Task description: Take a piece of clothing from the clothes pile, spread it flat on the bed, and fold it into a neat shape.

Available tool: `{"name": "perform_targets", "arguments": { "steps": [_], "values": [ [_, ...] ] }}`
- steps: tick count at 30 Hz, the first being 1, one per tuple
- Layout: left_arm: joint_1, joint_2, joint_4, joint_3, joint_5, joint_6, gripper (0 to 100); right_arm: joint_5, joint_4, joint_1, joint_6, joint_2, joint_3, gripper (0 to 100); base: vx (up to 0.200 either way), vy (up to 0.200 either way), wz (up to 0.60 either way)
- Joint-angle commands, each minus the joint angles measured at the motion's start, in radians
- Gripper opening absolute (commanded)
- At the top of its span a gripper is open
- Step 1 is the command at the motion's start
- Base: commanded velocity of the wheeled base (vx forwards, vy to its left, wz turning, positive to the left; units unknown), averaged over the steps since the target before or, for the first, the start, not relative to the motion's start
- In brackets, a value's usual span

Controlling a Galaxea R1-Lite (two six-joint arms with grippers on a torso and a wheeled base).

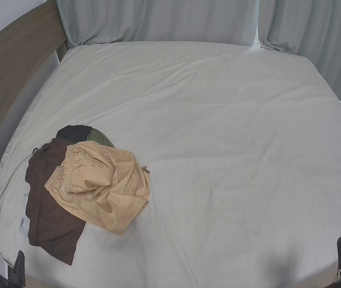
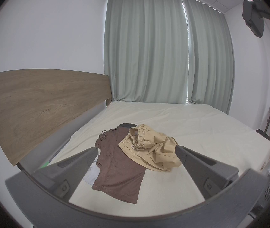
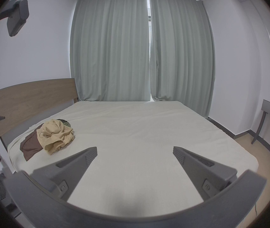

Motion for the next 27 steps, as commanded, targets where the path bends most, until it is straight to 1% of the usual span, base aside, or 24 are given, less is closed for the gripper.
{"name": "perform_targets", "arguments": {
  "steps": [1,2,4,6,8,10,11,12,13,14,15,16,17,21,24,27],
  "values": [
    [0.000,-0.016,-0.002,0.018,0.000,0.000,100,0.000,0.000,0.000,0.001,-0.015,0.018,100,0.000,0.000,0.00],
    [0.000,-0.016,-0.027,0.018,0.005,-0.009,100,0.000,0.000,0.000,0.001,-0.015,0.018,100,0.000,0.000,0.00],
    [0.002,-0.016,-0.143,-0.002,0.014,0.000,100,-0.001,0.000,0.000,0.003,-0.015,0.018,100,0.000,0.000,0.00],
    [0.006,0.001,-0.171,-0.021,0.014,0.003,100,-0.001,0.000,0.000,-0.002,-0.015,0.018,100,0.000,0.000,0.00],
    [0.006,0.005,-0.149,-0.015,0.011,0.003,100,-0.001,0.000,-0.001,-0.003,-0.015,0.018,100,0.000,0.000,0.00],
    [-0.009,-0.001,-0.094,0.007,0.000,0.001,100,-0.001,0.000,0.000,0.000,-0.015,0.018,100,0.000,0.000,0.00],
    [-0.009,-0.001,-0.094,0.007,0.000,0.001,100,-0.001,0.000,0.000,0.000,-0.015,0.018,100,0.000,0.000,0.00],
    [-0.012,-0.004,-0.064,0.015,-0.026,-0.013,100,-0.001,0.000,0.000,0.000,-0.015,0.018,100,0.000,0.000,0.00],
    [-0.012,-0.005,-0.027,0.004,-0.090,-0.029,100,-0.001,0.000,0.000,0.000,-0.015,0.018,100,0.000,0.000,0.00],
    [-0.012,-0.005,-0.027,0.004,-0.090,-0.029,100,-0.001,0.000,0.000,0.000,-0.015,0.018,100,0.000,0.000,0.00],
    [-0.012,0.007,0.012,-0.038,-0.144,-0.059,100,-0.001,0.000,0.000,0.000,-0.015,0.018,100,0.000,0.000,0.00],
    [-0.012,0.007,0.012,-0.038,-0.144,-0.059,100,-0.001,0.000,0.000,0.000,-0.015,0.018,100,0.000,0.000,0.00],
    [-0.012,0.054,0.013,-0.096,-0.152,-0.069,100,-0.001,0.000,0.000,-0.002,-0.015,0.018,100,0.000,0.000,0.00],
    [-0.014,0.165,-0.002,-0.203,-0.155,-0.069,100,-0.001,0.000,0.000,0.000,-0.015,0.018,100,0.000,0.000,0.00],
    [-0.030,0.237,-0.005,-0.232,-0.159,-0.068,100,0.000,0.000,0.000,0.000,-0.015,0.018,100,0.000,0.000,0.00],
    [-0.060,0.280,-0.005,-0.240,-0.192,-0.074,100,0.002,0.000,0.000,-0.003,-0.015,0.018,100,0.000,0.000,0.00]
  ]
}}
